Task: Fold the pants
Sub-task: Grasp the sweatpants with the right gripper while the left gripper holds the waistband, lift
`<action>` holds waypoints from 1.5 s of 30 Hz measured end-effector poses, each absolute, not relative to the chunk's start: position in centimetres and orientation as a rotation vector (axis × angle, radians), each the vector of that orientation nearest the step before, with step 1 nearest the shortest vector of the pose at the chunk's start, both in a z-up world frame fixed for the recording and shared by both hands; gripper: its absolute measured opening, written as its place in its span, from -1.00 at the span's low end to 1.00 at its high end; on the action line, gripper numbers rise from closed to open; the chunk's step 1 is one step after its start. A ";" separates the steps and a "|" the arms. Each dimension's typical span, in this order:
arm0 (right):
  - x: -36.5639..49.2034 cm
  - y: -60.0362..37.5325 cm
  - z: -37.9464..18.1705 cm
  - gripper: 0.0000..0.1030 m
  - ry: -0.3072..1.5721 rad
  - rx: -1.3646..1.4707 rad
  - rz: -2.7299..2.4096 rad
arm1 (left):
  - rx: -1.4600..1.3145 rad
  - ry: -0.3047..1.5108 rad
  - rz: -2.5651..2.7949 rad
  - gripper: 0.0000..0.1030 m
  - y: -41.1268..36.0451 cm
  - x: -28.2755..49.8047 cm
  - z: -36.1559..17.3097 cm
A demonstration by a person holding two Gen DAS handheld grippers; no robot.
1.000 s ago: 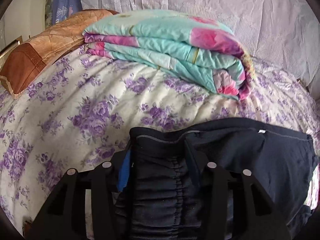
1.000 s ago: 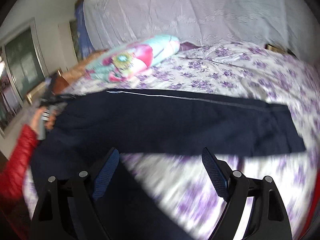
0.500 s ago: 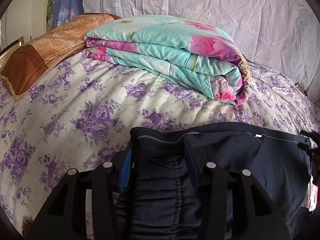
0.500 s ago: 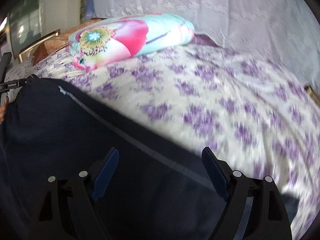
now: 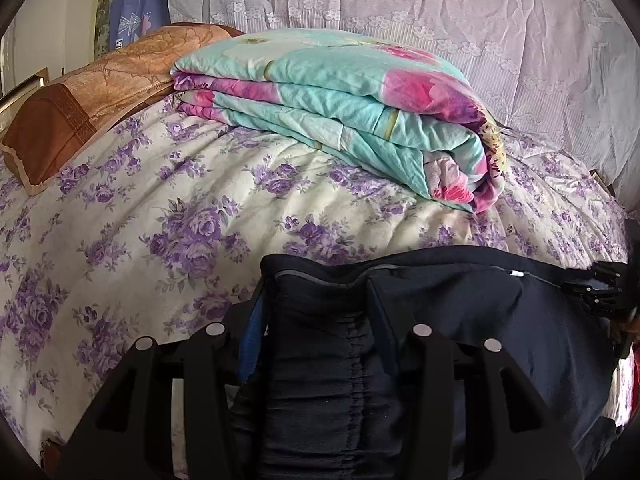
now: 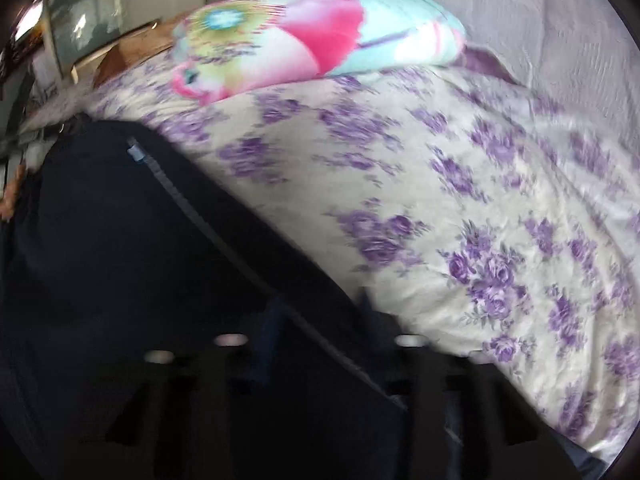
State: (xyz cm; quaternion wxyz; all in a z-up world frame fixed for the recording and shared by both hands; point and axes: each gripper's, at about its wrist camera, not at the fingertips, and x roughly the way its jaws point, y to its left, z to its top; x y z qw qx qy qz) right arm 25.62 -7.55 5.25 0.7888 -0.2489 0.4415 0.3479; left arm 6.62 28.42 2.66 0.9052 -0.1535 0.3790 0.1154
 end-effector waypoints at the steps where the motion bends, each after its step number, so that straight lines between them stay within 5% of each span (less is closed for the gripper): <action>1: 24.5 -7.1 5.4 -0.89 0.913 -0.614 0.700 | -0.317 0.777 0.238 -0.10 28.4 6.6 2.8; 5: 19.8 -7.3 8.9 -0.92 0.813 -0.656 0.592 | -0.330 0.725 0.227 -0.13 28.2 5.5 4.0; 8: 15.8 -8.6 12.5 -0.92 0.753 -0.617 0.559 | -0.364 0.665 0.218 -0.54 28.5 3.5 5.4; 16: -1.9 -11.9 17.8 -0.92 0.618 -0.614 0.562 | -0.489 0.548 0.107 -0.59 28.8 -6.2 7.6; 19: -7.7 -13.4 17.0 -0.92 0.607 -0.581 0.572 | -0.487 0.549 0.108 -0.78 28.5 -9.8 7.9; 29: -15.9 -13.6 10.3 -0.92 0.714 -0.586 0.607 | -0.615 0.714 0.050 -0.76 28.4 -15.7 3.9; 33: -15.3 -13.6 10.5 -0.93 0.710 -0.557 0.607 | -0.654 0.766 0.044 -0.16 27.5 -15.9 2.6; 36: -15.3 -13.5 10.6 -0.93 0.708 -0.553 0.606 | -0.690 0.792 0.029 -0.13 27.1 -14.9 2.1; 41: -15.1 -13.7 10.6 -0.93 0.712 -0.524 0.604 | -0.704 0.838 0.066 -0.16 26.3 -13.2 1.3; 45: -15.5 -13.7 11.3 -0.93 0.692 -0.522 0.603 | -0.742 0.800 0.065 -0.63 27.0 -13.7 1.9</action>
